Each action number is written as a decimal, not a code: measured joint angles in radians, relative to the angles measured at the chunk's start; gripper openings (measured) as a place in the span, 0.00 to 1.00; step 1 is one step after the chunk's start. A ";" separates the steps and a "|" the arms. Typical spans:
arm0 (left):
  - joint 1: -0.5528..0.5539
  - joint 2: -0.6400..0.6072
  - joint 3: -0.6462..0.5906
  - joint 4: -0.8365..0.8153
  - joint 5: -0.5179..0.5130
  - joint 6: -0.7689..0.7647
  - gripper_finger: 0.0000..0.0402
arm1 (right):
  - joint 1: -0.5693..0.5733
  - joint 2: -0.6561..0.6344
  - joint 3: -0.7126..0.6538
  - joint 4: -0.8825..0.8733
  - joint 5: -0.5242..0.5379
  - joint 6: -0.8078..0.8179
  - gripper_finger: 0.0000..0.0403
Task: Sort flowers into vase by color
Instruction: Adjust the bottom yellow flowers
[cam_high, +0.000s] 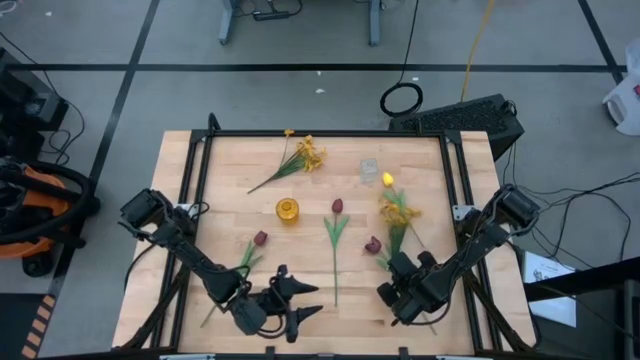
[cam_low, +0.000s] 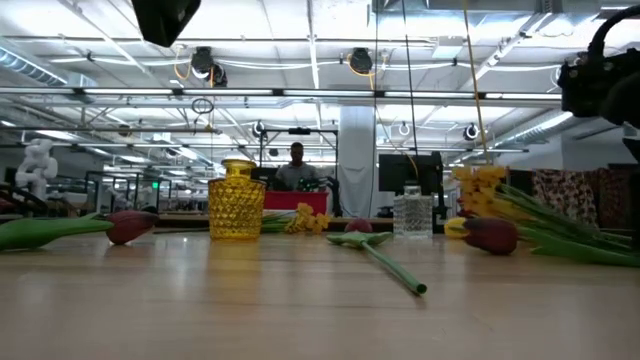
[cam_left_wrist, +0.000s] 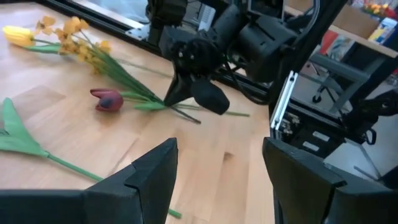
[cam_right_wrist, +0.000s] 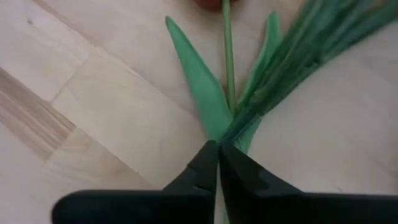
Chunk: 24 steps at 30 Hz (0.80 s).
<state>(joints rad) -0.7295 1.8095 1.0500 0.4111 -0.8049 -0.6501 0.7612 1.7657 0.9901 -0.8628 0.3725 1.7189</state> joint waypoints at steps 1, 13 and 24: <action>-0.002 0.000 0.000 0.002 -0.005 0.000 0.60 | 0.000 -0.001 0.000 -0.011 -0.013 -0.007 0.01; 0.010 0.052 0.001 0.054 -0.017 0.001 0.60 | 0.019 -0.155 0.000 -0.205 -0.118 -0.069 0.00; 0.027 0.052 0.000 0.060 -0.011 0.005 0.60 | 0.038 -0.225 0.000 -0.111 -0.118 -0.064 0.04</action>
<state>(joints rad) -0.7026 1.8614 1.0504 0.4707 -0.8154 -0.6449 0.7996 1.5405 0.9901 -0.9736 0.2550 1.6553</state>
